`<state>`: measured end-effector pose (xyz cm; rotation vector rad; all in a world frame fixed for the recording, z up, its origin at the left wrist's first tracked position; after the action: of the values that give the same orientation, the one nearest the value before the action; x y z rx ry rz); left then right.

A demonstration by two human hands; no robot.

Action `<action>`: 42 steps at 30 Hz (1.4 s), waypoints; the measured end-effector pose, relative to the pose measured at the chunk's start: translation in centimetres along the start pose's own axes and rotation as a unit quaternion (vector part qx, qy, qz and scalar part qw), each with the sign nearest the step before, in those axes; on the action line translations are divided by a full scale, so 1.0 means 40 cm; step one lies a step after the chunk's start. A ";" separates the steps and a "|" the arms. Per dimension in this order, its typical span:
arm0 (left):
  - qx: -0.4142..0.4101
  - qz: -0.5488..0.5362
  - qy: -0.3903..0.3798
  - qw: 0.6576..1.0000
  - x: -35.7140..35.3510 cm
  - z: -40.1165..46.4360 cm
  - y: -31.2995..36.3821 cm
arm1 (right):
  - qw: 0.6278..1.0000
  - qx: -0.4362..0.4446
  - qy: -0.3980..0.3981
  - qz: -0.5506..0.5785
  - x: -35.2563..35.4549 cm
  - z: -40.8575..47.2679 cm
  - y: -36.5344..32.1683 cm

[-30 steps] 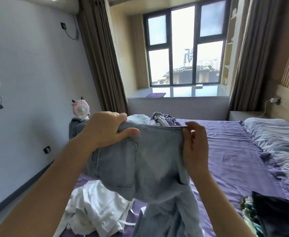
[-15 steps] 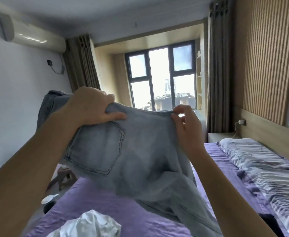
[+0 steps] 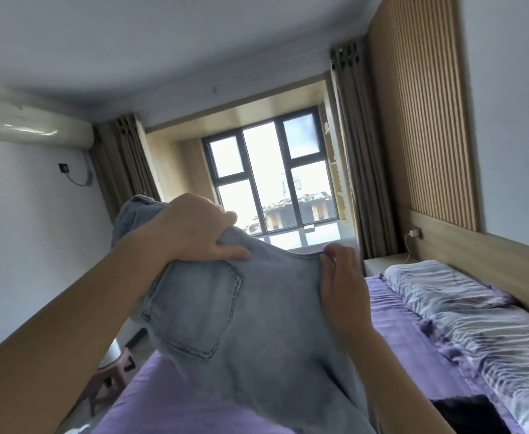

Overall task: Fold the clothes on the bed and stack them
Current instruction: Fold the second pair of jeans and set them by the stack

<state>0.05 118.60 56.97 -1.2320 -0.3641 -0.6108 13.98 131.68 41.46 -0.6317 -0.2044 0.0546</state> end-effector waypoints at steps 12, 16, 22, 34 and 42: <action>0.049 -0.192 -0.032 0.980 0.037 -0.111 -0.069 | 0.982 0.116 -0.148 -0.031 0.105 0.143 -0.157; 0.088 -0.233 -0.111 0.962 -0.141 -0.231 0.011 | 0.952 0.038 -0.303 -0.001 -0.101 -0.004 -0.056; 0.138 -0.327 -0.292 0.888 -0.595 -0.550 0.332 | 0.881 -0.117 -0.457 0.025 -0.398 -0.495 0.179; 0.174 -0.376 -0.422 0.807 -1.007 -0.989 0.708 | 0.610 -0.266 -0.744 -0.062 -0.682 -1.184 0.377; 0.146 -0.437 -0.471 0.753 -1.180 -1.129 0.728 | 0.642 -0.329 -0.691 -0.050 -0.787 -1.244 0.403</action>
<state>-22.11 92.74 -5.91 -0.9244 -1.9032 -0.6204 -6.36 112.22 -12.70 -1.2094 -1.8442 0.3767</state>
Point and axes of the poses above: each hand's wrist, its own z-axis towards the middle knuckle, its own x-axis out of the back of the hand, y = z × x, the point moved 6 cm from there along z, towards the middle knuckle, and after that the axes turned 9 degrees about -y, right-handed, at the moved point
